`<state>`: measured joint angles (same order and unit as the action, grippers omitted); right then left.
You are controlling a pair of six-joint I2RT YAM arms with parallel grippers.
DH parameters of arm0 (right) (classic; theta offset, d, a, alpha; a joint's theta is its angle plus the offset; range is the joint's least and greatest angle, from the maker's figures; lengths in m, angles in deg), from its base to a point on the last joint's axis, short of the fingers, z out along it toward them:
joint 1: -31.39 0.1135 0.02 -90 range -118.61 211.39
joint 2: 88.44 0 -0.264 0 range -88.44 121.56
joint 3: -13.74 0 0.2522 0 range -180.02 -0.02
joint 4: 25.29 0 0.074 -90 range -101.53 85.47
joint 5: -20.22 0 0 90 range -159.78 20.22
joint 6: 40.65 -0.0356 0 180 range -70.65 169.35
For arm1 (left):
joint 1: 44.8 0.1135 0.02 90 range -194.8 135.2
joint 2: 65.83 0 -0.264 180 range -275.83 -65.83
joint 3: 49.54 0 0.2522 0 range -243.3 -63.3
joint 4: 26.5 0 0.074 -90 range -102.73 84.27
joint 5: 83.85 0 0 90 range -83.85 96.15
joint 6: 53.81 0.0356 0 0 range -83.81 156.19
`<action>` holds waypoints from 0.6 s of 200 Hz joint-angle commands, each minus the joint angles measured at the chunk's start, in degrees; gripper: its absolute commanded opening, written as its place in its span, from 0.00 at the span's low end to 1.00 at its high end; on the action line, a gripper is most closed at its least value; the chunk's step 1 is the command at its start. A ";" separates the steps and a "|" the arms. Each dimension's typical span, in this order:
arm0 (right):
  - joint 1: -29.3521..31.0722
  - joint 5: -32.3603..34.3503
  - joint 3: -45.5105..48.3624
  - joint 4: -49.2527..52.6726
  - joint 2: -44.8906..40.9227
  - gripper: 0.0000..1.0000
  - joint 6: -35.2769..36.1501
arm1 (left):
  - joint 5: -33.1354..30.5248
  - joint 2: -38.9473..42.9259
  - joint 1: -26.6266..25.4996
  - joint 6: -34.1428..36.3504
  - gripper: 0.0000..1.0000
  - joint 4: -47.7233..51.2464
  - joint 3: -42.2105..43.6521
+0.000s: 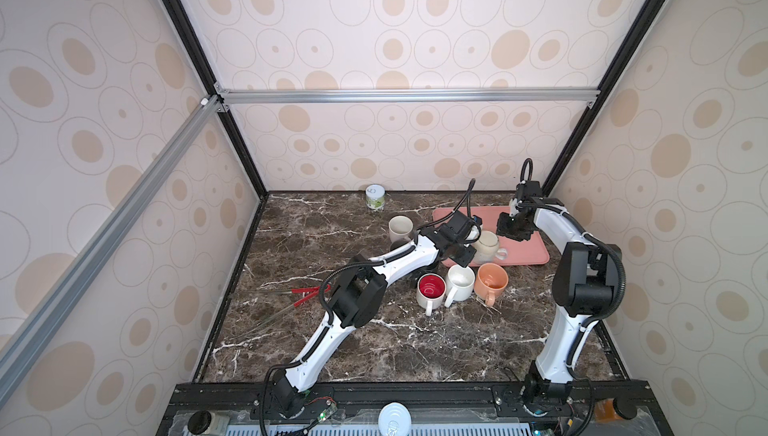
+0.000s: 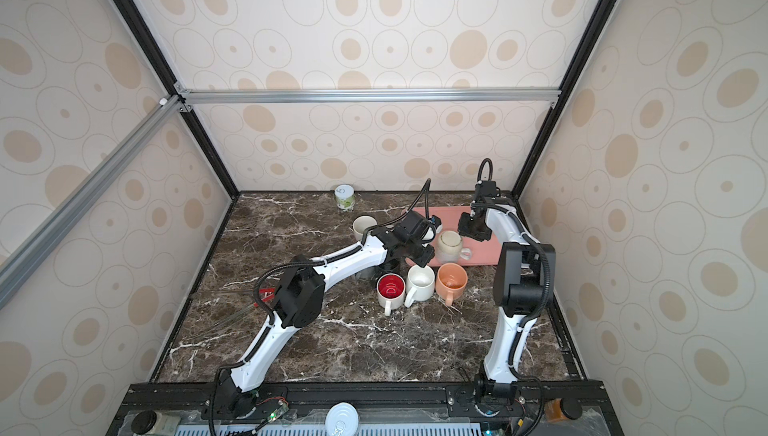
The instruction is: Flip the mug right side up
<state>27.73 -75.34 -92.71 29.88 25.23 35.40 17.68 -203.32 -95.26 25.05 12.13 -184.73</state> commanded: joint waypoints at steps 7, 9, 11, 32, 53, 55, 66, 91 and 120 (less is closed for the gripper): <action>0.50 0.23 1.66 5.43 -0.11 0.37 -0.22 | 1.65 -0.26 -1.13 -0.69 0.25 -1.54 -3.10; 0.45 0.27 1.86 5.44 -0.11 0.37 -0.24 | 1.79 -0.44 -1.14 -0.72 0.25 -1.50 -3.42; 0.49 0.24 1.97 5.44 -0.18 0.37 -0.27 | 1.88 -0.66 -1.14 -0.73 0.25 -1.44 -3.76; 0.50 -0.44 3.99 5.14 -1.19 0.37 -0.80 | 2.60 -2.93 -1.14 -0.72 0.25 -1.70 -6.54; 0.45 -1.95 7.29 3.77 -2.75 0.37 -1.54 | 2.75 -5.65 -1.14 -0.71 0.25 -0.89 -10.71; 0.49 -2.16 7.59 3.57 -2.92 0.37 -1.59 | 2.74 -5.92 -1.09 -0.66 0.25 -0.79 -11.23; 0.47 -3.15 9.09 2.49 -3.63 0.38 -1.63 | 2.53 -7.30 -0.88 -0.72 0.25 -0.48 -13.64; 0.50 -4.73 11.61 0.58 -5.29 0.38 -1.07 | 2.23 -9.73 0.52 -1.05 0.26 -0.57 -16.68; 0.44 -4.46 13.51 -1.07 -7.58 0.38 0.26 | 3.10 -11.21 2.41 -2.15 0.26 -1.56 -17.62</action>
<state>27.92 -78.77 -81.43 27.87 20.48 34.26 20.35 -212.55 -95.17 24.13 11.23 -199.72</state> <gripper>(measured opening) 0.379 0.257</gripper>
